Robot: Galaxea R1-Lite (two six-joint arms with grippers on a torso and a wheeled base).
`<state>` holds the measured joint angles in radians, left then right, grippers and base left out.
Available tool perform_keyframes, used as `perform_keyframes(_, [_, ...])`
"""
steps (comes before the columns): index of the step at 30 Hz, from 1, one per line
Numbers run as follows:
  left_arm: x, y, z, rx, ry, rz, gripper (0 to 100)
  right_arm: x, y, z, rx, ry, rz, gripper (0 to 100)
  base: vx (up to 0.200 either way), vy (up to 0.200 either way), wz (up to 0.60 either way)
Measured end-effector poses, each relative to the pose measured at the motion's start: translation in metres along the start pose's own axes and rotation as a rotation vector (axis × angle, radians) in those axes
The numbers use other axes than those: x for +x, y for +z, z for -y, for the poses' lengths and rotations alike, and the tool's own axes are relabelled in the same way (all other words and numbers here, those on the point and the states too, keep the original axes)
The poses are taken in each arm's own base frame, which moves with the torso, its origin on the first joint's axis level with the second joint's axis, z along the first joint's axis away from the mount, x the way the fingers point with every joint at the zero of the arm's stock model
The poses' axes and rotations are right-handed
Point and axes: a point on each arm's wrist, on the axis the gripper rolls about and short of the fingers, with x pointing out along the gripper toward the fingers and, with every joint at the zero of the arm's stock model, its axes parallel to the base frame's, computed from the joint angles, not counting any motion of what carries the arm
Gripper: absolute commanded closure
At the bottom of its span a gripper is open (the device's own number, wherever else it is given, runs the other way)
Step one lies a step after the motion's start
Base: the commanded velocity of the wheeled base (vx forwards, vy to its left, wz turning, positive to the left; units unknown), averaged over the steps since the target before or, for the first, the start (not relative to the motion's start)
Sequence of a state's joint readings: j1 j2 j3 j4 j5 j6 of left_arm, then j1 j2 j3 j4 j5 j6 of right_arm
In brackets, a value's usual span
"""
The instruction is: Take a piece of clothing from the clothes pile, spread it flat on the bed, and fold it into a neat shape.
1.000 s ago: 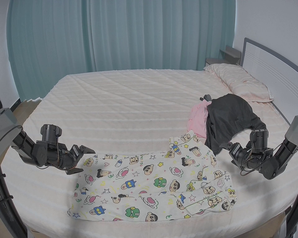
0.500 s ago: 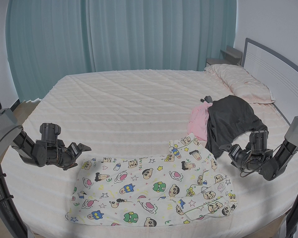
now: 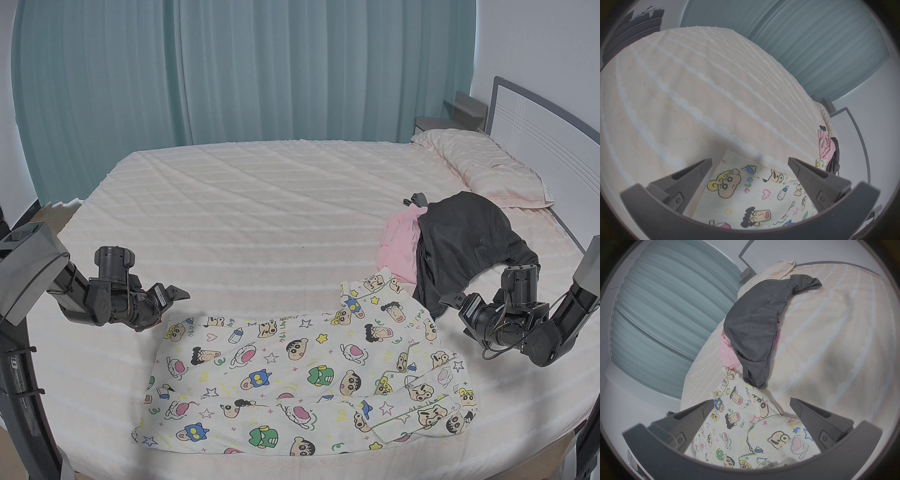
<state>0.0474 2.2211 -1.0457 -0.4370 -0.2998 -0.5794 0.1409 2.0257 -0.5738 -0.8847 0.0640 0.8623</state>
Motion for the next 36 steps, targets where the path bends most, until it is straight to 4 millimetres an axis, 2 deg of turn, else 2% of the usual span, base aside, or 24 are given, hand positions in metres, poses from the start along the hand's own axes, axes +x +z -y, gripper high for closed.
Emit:
perform_keyframes(15, [0.023,-0.007,-0.003,0.014,0.0,-0.047,0,0.0,-0.003,-0.002,-0.005,0.005,-0.009,0,0.0,0.0,0.0])
perform_keyframes(16, [0.024,-0.007,-0.003,0.014,0.0,-0.048,100,0.0,-0.003,-0.002,-0.005,0.006,-0.008,0,0.0,0.0,0.0])
perform_keyframes(36, [0.029,-0.002,-0.007,0.009,0.009,-0.03,100,0.0,-0.003,-0.002,-0.002,0.006,-0.008,0,0.0,0.0,0.0])
